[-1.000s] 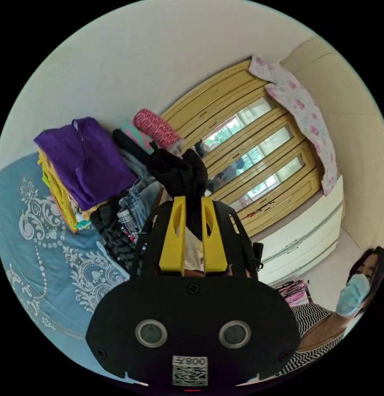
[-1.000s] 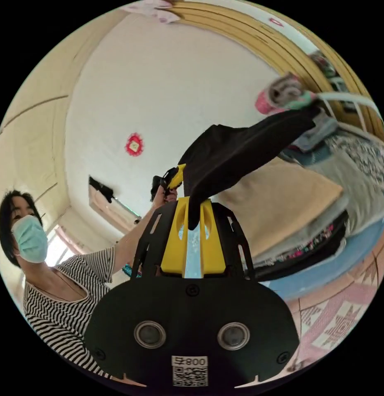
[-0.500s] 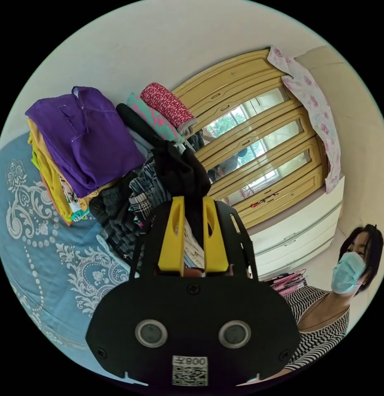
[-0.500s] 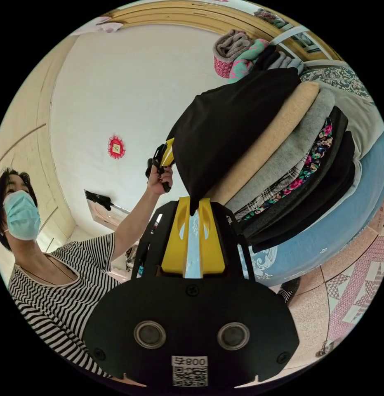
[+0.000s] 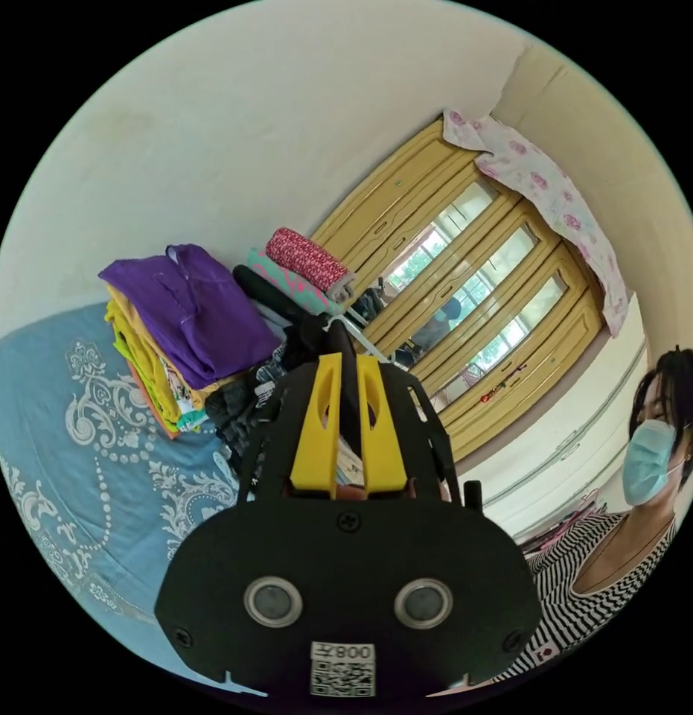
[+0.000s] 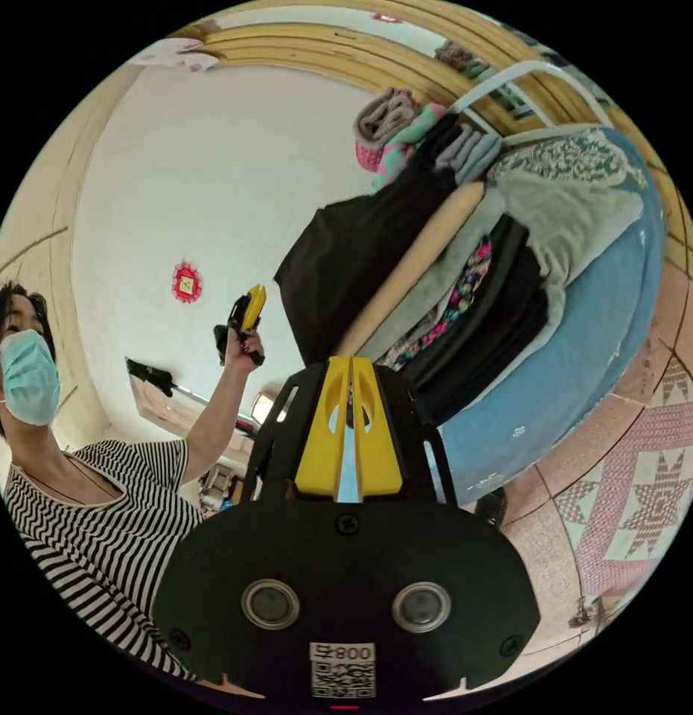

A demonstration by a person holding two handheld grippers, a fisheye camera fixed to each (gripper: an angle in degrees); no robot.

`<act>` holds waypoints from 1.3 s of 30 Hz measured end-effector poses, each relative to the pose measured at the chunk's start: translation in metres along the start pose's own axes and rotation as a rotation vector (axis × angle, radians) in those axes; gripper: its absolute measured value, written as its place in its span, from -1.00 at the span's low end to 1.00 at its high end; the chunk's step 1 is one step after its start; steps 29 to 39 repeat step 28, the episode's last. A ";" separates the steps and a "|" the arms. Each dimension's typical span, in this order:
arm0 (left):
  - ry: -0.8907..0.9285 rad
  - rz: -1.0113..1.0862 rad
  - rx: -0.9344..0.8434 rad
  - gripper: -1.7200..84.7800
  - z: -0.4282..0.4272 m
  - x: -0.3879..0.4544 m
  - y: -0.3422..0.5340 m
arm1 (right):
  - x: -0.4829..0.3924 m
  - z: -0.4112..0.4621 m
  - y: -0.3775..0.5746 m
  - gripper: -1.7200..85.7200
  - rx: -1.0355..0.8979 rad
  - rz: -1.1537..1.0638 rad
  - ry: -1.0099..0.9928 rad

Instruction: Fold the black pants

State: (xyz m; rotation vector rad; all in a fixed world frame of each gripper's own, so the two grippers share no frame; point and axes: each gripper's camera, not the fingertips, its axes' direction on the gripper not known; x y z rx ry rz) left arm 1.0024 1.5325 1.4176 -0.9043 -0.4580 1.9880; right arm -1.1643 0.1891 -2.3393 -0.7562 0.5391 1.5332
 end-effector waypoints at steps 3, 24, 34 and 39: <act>-0.057 0.132 -0.080 -0.93 0.029 0.045 -0.022 | -0.008 -0.013 -0.035 -0.96 0.084 -0.136 0.126; -0.143 0.227 -0.165 -0.96 0.062 0.088 0.003 | 0.130 -0.020 -0.102 -0.92 0.152 -0.208 0.566; -0.211 0.161 -0.177 -0.96 0.029 0.072 0.053 | 0.240 -0.064 -0.115 -0.81 0.207 0.103 0.488; -0.211 0.161 -0.177 -0.96 0.029 0.072 0.053 | 0.240 -0.064 -0.115 -0.81 0.207 0.103 0.488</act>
